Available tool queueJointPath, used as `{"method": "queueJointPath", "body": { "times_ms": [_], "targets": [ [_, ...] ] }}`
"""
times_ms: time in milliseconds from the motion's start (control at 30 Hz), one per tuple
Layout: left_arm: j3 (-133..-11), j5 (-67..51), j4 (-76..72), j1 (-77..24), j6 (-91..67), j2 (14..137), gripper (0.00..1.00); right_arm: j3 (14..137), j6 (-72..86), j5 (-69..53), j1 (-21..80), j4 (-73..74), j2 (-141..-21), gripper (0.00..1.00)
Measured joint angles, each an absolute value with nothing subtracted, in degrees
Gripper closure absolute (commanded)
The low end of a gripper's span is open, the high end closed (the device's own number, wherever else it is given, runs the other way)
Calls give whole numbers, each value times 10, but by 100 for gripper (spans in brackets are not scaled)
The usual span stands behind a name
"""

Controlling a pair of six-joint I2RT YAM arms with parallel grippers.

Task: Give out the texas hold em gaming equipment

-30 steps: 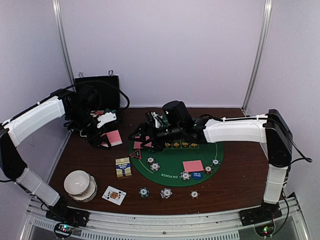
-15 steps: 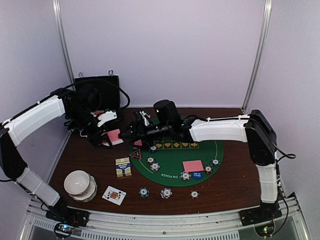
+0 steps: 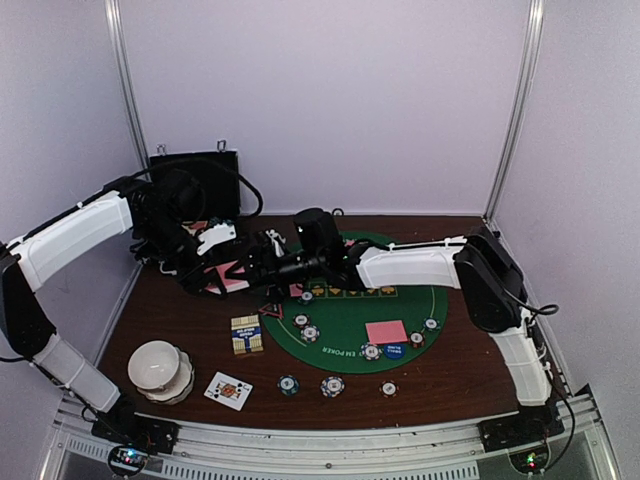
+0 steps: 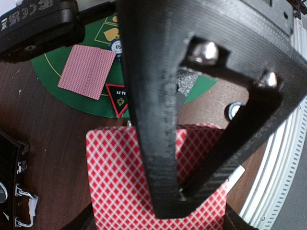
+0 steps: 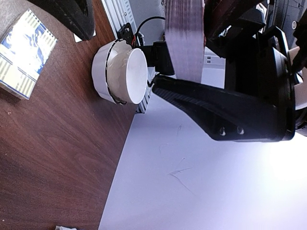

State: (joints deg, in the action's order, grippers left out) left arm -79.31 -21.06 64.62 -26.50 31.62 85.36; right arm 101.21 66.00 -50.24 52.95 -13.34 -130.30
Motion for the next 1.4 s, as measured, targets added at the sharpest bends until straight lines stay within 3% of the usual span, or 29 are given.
{"method": "queueJointPath", "body": {
  "times_ms": [533, 1000, 1400],
  "targets": [
    [-793, -209, 646, -268, 317, 856, 100, 1038, 686, -522, 522, -148, -1331, 34],
    [-793, -205, 645, -271, 321, 856, 100, 1007, 650, -529, 502, -96, -1282, 58],
    [-793, -203, 645, -271, 321, 856, 100, 952, 685, -529, 495, -121, -1239, 69]
  ]
}}
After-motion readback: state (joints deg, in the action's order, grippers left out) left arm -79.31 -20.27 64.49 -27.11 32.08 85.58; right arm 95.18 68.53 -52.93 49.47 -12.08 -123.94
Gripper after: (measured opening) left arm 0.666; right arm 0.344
